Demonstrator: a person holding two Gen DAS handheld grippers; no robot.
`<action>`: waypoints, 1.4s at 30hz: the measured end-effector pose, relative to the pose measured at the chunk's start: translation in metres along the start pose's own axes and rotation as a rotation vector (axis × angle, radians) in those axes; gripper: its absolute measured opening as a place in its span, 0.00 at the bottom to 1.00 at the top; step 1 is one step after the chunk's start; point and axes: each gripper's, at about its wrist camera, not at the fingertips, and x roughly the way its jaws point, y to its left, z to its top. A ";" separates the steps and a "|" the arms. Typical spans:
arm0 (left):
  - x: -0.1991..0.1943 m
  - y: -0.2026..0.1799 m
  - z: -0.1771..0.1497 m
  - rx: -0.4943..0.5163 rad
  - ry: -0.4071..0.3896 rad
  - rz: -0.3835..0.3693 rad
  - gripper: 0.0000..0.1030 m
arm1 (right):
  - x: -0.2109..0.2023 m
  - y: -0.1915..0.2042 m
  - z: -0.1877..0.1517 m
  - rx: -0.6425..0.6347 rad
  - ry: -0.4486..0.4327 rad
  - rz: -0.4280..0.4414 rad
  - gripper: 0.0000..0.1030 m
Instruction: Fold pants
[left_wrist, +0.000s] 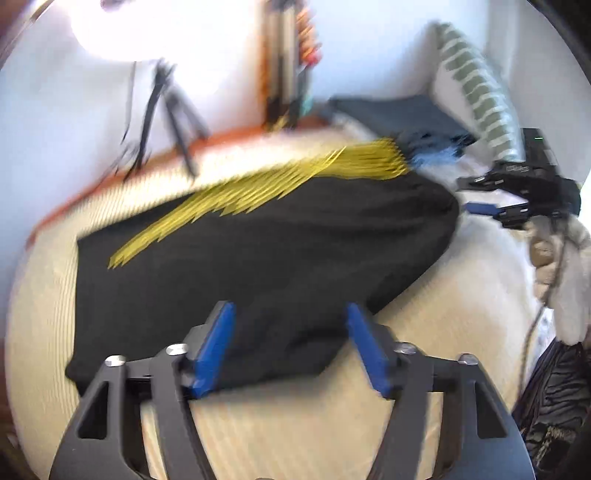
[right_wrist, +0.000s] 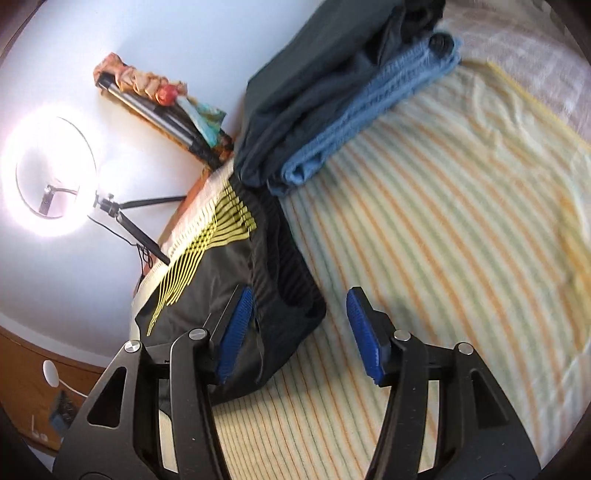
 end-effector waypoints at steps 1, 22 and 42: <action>-0.001 -0.009 0.005 0.022 -0.013 -0.027 0.64 | -0.003 0.001 0.003 -0.007 -0.010 -0.001 0.55; 0.121 -0.178 0.074 0.374 0.054 -0.180 0.59 | -0.042 -0.012 0.059 -0.060 -0.096 0.009 0.55; 0.137 -0.125 0.090 0.081 0.052 -0.331 0.16 | 0.019 -0.018 0.078 0.014 0.103 0.158 0.56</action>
